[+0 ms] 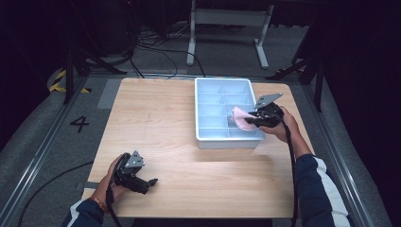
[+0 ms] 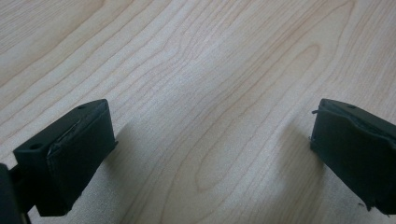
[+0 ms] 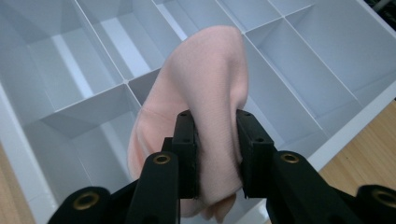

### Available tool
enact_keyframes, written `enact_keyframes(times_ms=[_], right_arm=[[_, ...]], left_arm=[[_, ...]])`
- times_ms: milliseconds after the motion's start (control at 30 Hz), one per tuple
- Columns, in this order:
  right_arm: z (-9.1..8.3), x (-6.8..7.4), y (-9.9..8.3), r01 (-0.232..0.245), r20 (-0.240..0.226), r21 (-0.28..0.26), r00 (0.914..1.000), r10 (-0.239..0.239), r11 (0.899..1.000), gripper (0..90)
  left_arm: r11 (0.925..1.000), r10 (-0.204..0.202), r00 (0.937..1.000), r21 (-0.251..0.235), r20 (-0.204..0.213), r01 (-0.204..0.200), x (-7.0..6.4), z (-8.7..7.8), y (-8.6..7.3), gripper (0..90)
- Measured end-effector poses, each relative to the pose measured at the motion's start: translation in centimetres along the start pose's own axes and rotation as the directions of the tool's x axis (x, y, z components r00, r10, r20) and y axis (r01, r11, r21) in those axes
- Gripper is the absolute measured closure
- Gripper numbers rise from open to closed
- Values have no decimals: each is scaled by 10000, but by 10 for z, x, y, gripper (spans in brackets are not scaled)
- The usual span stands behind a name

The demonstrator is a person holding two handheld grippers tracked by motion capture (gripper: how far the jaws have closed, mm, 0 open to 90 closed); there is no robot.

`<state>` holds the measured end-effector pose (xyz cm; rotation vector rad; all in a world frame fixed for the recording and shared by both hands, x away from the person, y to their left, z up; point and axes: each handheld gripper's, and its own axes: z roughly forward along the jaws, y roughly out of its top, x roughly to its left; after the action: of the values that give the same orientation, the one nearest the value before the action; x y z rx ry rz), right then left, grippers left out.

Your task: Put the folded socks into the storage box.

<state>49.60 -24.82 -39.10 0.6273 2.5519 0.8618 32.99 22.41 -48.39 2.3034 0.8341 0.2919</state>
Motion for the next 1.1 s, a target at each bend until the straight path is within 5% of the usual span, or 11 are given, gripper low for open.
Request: enact_keyframes(times_ms=[267, 733, 1100], right_arm=[[10, -2, 2, 282, -67, 657, 9996, -278, 9974, 723], [27, -1, 12, 847, -184, 2091, 9964, -827, 9742, 723], [32, 2, 17, 1214, -370, 2443, 9926, -1158, 9621, 723]], left_arm=[[10000, 2, 10000, 0, -2, -2, 0, 0, 0, 0], [10000, 3, 10000, 1, 0, -3, 0, 0, 0, 0], [10000, 0, 10000, -1, -1, 0, 0, 0, 0, 0]])
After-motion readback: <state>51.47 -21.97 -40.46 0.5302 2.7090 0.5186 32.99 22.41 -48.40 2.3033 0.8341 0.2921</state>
